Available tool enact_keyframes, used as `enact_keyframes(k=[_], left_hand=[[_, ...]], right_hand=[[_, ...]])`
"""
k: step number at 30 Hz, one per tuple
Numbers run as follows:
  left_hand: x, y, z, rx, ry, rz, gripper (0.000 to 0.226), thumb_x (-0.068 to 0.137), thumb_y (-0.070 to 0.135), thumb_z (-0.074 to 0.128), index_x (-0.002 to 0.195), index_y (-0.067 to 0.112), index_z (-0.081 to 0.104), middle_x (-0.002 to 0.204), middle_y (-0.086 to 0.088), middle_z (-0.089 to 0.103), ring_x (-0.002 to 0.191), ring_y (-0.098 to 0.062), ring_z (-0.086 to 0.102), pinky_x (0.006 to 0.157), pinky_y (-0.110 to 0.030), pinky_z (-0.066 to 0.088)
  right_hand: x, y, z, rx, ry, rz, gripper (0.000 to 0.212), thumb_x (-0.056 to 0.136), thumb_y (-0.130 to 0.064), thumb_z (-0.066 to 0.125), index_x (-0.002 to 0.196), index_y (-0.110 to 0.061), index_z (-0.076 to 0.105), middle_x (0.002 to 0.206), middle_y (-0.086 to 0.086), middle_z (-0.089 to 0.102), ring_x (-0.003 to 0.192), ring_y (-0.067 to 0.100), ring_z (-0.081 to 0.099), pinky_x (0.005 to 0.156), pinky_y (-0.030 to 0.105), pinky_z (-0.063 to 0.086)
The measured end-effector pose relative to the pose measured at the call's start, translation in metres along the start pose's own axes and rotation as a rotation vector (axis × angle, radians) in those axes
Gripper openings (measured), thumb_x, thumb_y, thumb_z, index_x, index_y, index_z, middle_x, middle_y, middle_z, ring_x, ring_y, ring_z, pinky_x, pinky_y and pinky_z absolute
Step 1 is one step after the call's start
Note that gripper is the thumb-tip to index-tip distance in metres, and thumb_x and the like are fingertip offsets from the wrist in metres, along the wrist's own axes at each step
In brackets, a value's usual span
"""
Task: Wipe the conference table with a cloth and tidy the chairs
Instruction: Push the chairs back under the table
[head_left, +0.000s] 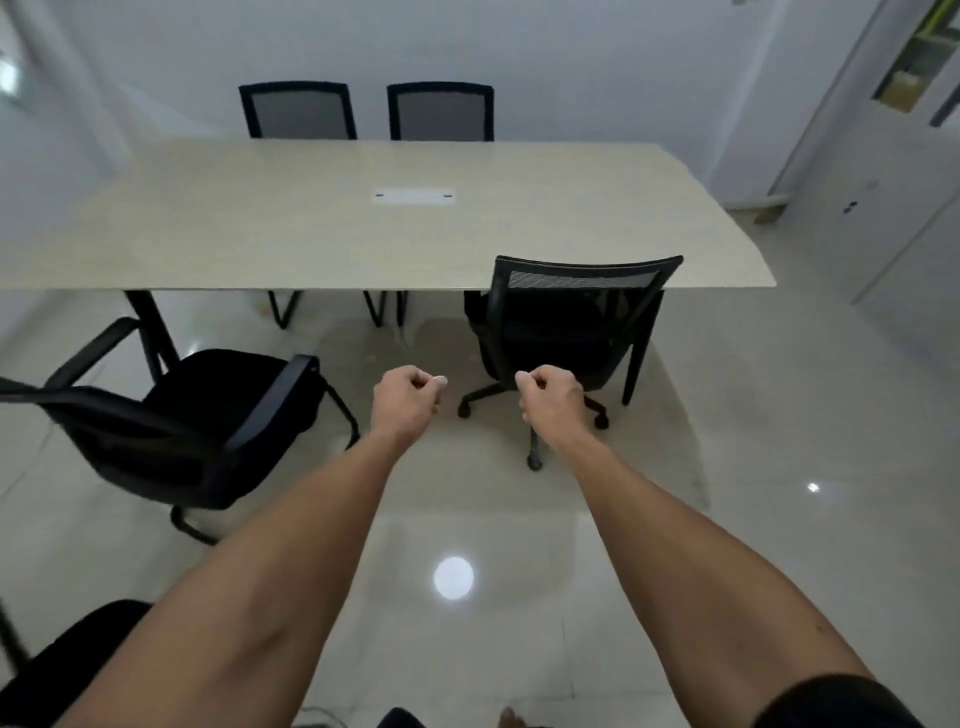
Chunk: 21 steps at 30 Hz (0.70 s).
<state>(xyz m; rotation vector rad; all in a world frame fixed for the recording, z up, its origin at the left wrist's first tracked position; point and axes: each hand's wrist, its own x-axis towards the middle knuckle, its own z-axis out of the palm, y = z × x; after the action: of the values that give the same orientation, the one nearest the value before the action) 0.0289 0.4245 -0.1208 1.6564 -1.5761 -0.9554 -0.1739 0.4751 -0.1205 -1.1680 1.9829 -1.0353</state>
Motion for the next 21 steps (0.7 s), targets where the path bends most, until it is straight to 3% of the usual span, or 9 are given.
enact_keyframes(k=[2, 5, 10, 13, 17, 21], left_hand=[[0.012, -0.007, -0.009, -0.003, 0.067, -0.032, 0.035, 0.096, 0.032, 0.069, 0.065, 0.016, 0.067, 0.06, 0.005, 0.07, 0.067, -0.014, 0.069, 0.066, -0.025, 0.046], [0.021, -0.016, -0.021, -0.023, 0.141, -0.082, 0.037, 0.098, 0.032, 0.065, 0.065, 0.016, 0.065, 0.063, 0.001, 0.072, 0.068, -0.018, 0.073, 0.073, -0.029, 0.054], [0.035, -0.042, -0.051, -0.034, 0.208, -0.174, 0.039, 0.101, 0.03, 0.059, 0.071, 0.008, 0.069, 0.067, -0.002, 0.073, 0.068, -0.017, 0.072, 0.074, -0.029, 0.052], [0.052, -0.062, -0.072, -0.064, 0.27, -0.233, 0.04, 0.102, 0.03, 0.058, 0.075, 0.003, 0.07, 0.066, -0.003, 0.072, 0.067, -0.018, 0.07, 0.073, -0.032, 0.053], [0.089, -0.086, -0.105, -0.135, 0.326, -0.271, 0.037, 0.1, 0.03, 0.059, 0.077, 0.003, 0.07, 0.069, -0.005, 0.074, 0.069, -0.021, 0.072, 0.083, -0.041, 0.062], [0.127, -0.105, -0.149, -0.151, 0.385, -0.304, 0.034, 0.1, 0.029, 0.059, 0.079, 0.005, 0.071, 0.074, -0.005, 0.075, 0.07, -0.016, 0.071, 0.079, -0.037, 0.059]], right_hand=[[0.023, -0.006, 0.017, -0.01, -0.04, -0.023, 0.039, 0.094, -0.045, 0.054, 0.077, -0.011, 0.065, 0.073, 0.011, 0.072, 0.072, 0.032, 0.071, 0.07, 0.055, 0.061], [0.051, -0.012, 0.044, -0.029, -0.102, -0.055, 0.038, 0.09, -0.044, 0.051, 0.076, -0.011, 0.064, 0.073, 0.008, 0.071, 0.073, 0.029, 0.071, 0.073, 0.055, 0.061], [0.086, -0.021, 0.101, -0.062, -0.204, -0.114, 0.045, 0.084, -0.048, 0.047, 0.078, -0.006, 0.063, 0.071, 0.011, 0.07, 0.072, 0.034, 0.07, 0.071, 0.055, 0.06], [0.1, -0.038, 0.135, -0.112, -0.247, -0.152, 0.047, 0.085, -0.048, 0.046, 0.076, -0.005, 0.062, 0.069, 0.009, 0.069, 0.07, 0.033, 0.07, 0.07, 0.05, 0.06], [0.121, -0.071, 0.184, -0.163, -0.296, -0.2, 0.042, 0.091, -0.041, 0.049, 0.075, -0.004, 0.063, 0.069, 0.007, 0.07, 0.072, 0.028, 0.07, 0.076, 0.044, 0.06], [0.143, -0.114, 0.24, -0.211, -0.368, -0.251, 0.033, 0.096, -0.032, 0.051, 0.074, -0.011, 0.066, 0.074, 0.004, 0.072, 0.077, 0.025, 0.07, 0.079, 0.037, 0.059]])
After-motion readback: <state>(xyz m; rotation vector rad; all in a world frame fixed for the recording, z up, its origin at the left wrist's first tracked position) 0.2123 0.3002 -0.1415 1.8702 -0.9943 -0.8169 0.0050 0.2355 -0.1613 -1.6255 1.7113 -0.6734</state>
